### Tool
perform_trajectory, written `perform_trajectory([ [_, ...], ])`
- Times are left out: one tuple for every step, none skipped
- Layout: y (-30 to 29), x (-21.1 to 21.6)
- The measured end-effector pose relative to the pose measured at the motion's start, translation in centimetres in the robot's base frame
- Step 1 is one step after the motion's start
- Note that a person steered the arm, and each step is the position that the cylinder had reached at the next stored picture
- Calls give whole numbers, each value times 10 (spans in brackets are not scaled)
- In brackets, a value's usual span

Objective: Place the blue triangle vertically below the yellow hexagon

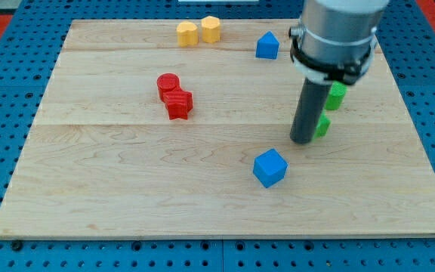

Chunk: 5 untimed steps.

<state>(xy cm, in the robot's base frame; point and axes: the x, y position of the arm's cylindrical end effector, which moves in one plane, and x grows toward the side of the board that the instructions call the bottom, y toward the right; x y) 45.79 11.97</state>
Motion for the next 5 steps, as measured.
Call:
perform_trajectory([
  [19, -17],
  [12, -22],
  [-23, -22],
  [-42, -22],
  [-38, -43],
])
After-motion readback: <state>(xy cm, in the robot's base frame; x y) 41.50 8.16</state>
